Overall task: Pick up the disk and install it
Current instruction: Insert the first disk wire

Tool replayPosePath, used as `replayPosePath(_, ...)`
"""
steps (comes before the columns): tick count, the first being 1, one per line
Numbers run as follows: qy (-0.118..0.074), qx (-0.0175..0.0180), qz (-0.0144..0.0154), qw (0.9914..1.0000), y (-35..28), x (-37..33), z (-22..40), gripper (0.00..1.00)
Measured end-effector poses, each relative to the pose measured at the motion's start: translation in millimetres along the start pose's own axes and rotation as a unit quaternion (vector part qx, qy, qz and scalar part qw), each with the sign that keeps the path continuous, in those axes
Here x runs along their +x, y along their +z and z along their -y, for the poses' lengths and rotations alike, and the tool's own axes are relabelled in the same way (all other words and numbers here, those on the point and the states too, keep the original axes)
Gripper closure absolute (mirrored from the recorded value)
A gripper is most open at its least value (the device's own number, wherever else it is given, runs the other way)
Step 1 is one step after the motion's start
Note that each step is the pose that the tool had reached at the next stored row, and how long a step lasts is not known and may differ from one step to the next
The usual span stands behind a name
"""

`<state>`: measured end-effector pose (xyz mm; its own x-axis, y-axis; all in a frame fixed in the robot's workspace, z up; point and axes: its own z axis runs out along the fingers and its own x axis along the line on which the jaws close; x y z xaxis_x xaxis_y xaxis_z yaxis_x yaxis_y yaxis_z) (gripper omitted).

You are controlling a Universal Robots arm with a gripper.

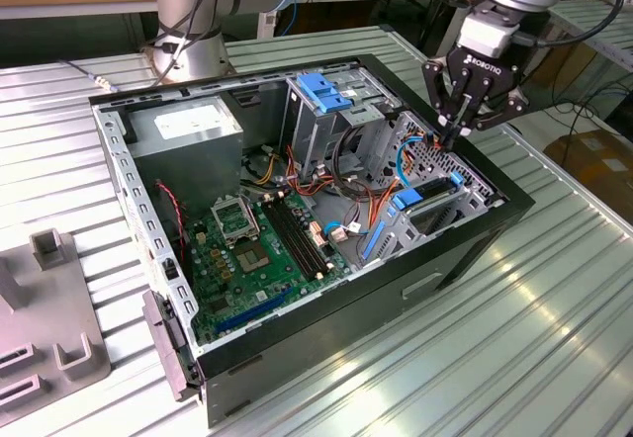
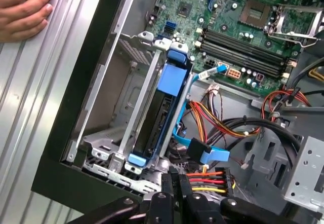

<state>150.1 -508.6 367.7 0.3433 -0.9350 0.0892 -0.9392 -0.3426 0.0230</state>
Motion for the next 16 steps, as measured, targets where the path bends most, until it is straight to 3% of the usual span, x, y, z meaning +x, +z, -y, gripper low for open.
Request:
replayPosePath(7,0.039,-0.0054,-0.0042,0.99922,1.7,-0.2,0.0,0.84)
replayPosePath(10,0.058,-0.0076,-0.0048,0.99829,2.1,-0.2,0.0,0.84)
replayPosePath(13,0.081,-0.0101,-0.0055,0.99666,2.9,-0.3,0.0,0.84)
replayPosePath(16,0.093,-0.0115,-0.0061,0.99560,3.1,-0.3,0.0,0.84)
